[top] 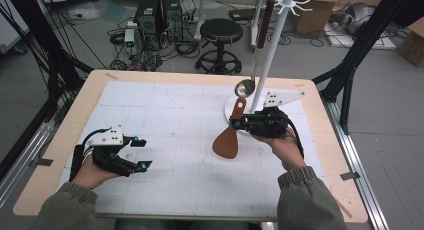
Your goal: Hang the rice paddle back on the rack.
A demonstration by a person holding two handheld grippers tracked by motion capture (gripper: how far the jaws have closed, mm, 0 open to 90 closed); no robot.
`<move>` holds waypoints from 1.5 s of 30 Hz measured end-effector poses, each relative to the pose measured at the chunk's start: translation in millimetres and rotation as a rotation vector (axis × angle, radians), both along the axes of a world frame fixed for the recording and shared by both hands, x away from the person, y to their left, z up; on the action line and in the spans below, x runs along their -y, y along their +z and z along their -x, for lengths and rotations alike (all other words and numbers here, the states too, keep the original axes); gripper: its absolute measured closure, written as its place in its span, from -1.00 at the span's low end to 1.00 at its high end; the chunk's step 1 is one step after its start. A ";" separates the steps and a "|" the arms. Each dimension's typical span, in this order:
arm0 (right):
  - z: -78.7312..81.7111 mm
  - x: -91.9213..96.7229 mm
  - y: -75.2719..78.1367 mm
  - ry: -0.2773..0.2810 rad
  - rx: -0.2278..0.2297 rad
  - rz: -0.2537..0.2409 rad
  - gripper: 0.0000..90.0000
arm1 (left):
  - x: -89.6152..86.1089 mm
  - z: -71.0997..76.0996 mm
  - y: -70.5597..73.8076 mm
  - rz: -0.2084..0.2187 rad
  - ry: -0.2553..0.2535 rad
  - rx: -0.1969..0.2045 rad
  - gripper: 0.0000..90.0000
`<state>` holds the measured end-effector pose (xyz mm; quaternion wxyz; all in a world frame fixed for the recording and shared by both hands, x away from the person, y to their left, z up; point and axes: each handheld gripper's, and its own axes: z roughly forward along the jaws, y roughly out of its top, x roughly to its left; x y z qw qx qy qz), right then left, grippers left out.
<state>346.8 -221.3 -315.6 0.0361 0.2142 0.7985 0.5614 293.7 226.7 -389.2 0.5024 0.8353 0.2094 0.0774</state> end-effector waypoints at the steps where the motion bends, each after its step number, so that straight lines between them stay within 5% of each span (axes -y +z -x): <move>1: -0.4 1.0 0.8 -0.002 0.001 0.000 0.83 | -0.5 -0.3 0.1 0.004 0.006 -0.003 -0.47; 9: -3.8 7.0 10.1 -0.020 0.010 0.003 0.84 | -5.3 -1.5 1.7 0.006 0.056 0.011 -0.60; 21: -4.9 10.9 21.1 -0.035 0.024 0.007 0.84 | -5.3 -1.9 1.6 0.007 0.060 0.010 -0.61; 45: -36.3 23.2 94.3 -0.092 0.064 0.027 0.84 | -7.4 -3.9 1.8 0.018 0.107 0.007 -0.80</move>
